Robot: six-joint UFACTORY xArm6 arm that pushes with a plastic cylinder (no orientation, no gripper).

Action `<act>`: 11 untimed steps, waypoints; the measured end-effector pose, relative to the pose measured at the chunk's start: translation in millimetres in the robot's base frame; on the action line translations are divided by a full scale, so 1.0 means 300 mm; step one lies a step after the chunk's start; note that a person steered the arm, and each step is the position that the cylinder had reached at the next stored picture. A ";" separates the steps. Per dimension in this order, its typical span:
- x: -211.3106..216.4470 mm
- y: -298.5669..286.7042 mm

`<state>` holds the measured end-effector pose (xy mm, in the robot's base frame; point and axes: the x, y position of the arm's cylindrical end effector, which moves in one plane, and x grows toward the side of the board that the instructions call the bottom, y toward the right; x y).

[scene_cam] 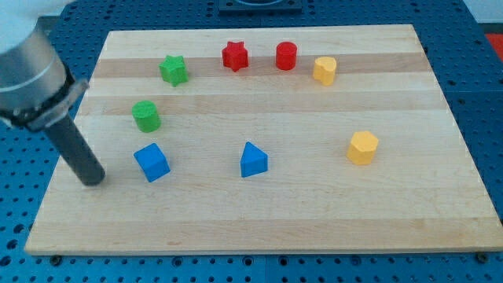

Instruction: Adjust blue blocks in a horizontal line

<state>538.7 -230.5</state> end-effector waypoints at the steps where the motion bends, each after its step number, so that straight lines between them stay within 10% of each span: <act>1: 0.001 0.076; 7: 0.168 0.434; 11: -0.151 0.843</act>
<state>493.4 22.5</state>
